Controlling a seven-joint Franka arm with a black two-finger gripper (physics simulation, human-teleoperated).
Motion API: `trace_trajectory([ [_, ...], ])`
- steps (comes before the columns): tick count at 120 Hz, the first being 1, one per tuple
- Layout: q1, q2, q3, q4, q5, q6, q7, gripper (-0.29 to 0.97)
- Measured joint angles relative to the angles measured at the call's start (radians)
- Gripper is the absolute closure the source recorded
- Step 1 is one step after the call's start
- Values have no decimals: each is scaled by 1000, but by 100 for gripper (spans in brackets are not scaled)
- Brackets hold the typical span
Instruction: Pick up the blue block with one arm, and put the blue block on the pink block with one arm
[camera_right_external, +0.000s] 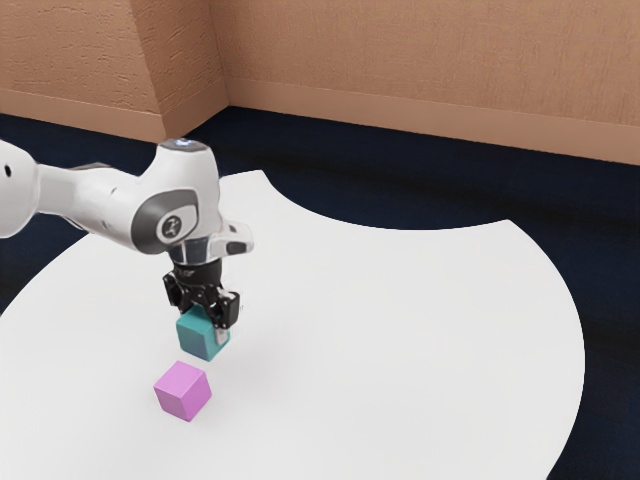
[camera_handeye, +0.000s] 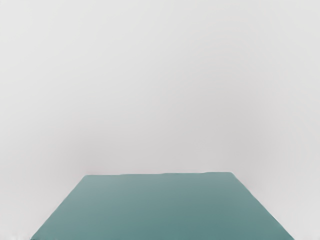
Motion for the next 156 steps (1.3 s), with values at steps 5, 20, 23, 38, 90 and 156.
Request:
trace_trajectory([
  [5, 3, -14, 1, -20, 13, 6, 4, 30],
  [20, 19, -26, 1, -63, 38, 21, 13, 30],
  [23, 23, -29, 0, -72, 41, 25, 14, 30],
  [38, 37, -60, 1, -113, 48, 37, 22, 30],
  [90, 16, -138, 1, -211, 44, 54, 36, 30],
  [156, 17, -264, 1, -91, 43, 2, 51, 3],
])
